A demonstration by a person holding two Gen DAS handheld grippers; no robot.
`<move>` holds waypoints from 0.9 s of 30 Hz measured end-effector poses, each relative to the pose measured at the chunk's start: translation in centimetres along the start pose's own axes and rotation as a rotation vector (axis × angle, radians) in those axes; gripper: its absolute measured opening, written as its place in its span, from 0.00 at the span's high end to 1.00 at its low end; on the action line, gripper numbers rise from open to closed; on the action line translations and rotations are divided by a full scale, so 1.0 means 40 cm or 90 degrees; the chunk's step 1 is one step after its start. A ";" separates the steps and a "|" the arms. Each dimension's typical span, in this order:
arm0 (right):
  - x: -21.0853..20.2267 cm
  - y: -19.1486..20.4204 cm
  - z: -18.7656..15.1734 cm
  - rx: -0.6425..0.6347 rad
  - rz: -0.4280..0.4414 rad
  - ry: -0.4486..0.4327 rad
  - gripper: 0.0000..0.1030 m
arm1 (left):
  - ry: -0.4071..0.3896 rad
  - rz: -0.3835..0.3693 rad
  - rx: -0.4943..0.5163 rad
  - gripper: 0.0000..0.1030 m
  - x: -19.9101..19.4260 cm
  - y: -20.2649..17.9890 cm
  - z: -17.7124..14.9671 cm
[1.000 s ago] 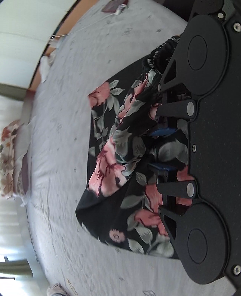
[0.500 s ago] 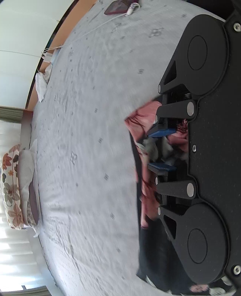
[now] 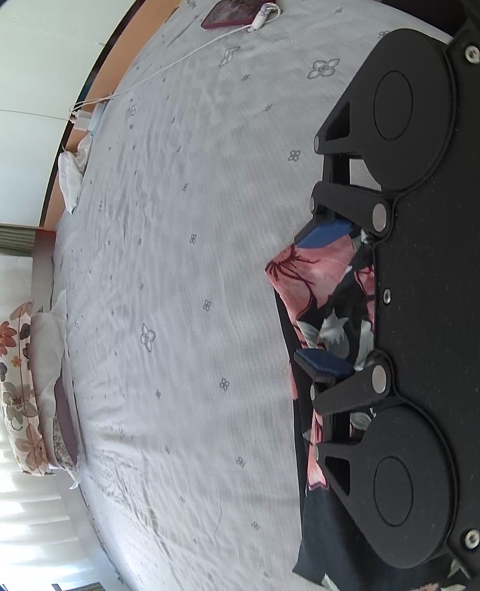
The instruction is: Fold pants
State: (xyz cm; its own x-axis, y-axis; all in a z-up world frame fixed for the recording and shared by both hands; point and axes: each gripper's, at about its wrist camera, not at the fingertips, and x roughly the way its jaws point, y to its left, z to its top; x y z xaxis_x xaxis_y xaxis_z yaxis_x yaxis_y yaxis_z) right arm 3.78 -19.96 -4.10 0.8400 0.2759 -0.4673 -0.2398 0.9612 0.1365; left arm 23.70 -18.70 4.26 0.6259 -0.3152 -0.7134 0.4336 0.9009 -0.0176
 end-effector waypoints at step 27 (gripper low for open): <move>0.061 -0.189 0.201 0.010 -0.114 -0.003 0.01 | -0.063 0.239 -0.141 0.20 -0.237 0.365 -0.129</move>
State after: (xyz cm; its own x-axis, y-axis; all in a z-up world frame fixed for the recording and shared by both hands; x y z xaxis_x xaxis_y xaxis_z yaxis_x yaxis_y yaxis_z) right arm 11.56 -26.56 0.75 0.8709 0.1010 -0.4809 -0.0790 0.9947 0.0658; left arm 20.75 -1.02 7.15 0.7769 0.0285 -0.6290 0.0225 0.9971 0.0730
